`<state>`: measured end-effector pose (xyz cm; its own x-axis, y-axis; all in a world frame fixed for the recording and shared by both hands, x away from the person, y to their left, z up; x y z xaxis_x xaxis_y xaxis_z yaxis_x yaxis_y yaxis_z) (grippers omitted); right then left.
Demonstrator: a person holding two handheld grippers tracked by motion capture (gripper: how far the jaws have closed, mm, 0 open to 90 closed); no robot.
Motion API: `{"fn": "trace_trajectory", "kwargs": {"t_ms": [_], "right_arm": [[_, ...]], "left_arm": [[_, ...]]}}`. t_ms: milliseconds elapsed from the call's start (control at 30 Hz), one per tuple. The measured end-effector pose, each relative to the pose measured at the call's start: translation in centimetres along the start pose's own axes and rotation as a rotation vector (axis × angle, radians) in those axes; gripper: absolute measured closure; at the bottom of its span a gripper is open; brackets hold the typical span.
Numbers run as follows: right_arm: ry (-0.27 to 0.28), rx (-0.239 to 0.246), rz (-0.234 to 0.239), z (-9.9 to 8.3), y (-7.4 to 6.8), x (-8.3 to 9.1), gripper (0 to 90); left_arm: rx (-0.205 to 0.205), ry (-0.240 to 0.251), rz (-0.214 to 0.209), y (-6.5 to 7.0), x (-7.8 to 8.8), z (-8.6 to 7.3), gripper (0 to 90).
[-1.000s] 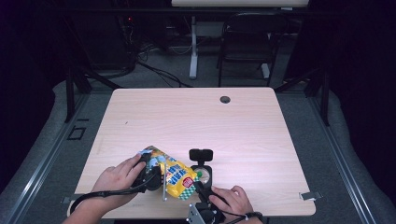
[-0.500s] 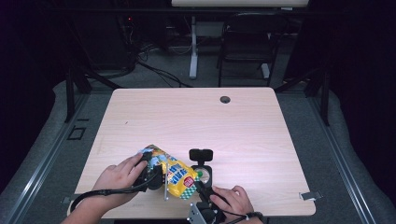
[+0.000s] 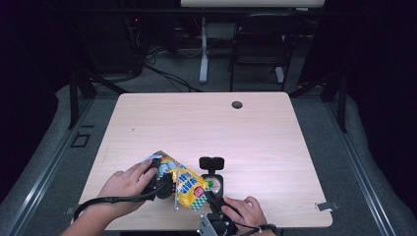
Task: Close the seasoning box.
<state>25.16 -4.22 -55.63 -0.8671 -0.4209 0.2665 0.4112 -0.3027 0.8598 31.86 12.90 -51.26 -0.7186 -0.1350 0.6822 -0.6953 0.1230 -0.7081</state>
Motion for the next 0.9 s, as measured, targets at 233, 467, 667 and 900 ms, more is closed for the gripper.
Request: {"fn": "trace_trajectory", "kwargs": {"t_ms": [233,467,667,900], "right_arm": [[0.001,-0.011,0.005,-0.03,0.0,0.02,90.0],[-0.001,-0.007,0.004,-0.03,0.02,0.05,90.0],[0.003,-0.011,0.005,0.0,-0.05,0.02,90.0],[0.008,-0.014,0.002,-0.02,-0.02,0.06,90.0]], "left_arm": [[-0.014,-0.004,-0.006,-0.18,0.09,0.08,57.7],[-0.021,-0.004,-0.007,-0.25,0.11,0.08,57.7],[-0.03,-0.005,-0.003,-0.35,0.17,0.12,57.7],[-0.037,-0.009,-0.003,-0.47,0.3,0.2,57.7]]}}
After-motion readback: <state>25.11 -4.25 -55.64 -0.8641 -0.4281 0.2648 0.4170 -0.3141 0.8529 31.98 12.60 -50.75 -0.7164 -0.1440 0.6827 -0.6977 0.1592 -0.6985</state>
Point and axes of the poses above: each handheld gripper's, and its own axes: x roughly backward along the jaws, z roughly out of its top, y roughly to its right, the point moved 7 cm from there along -x, roughly forward along the jaws, and after that the axes turned 7 degrees about -z, right-handed, at the moved point
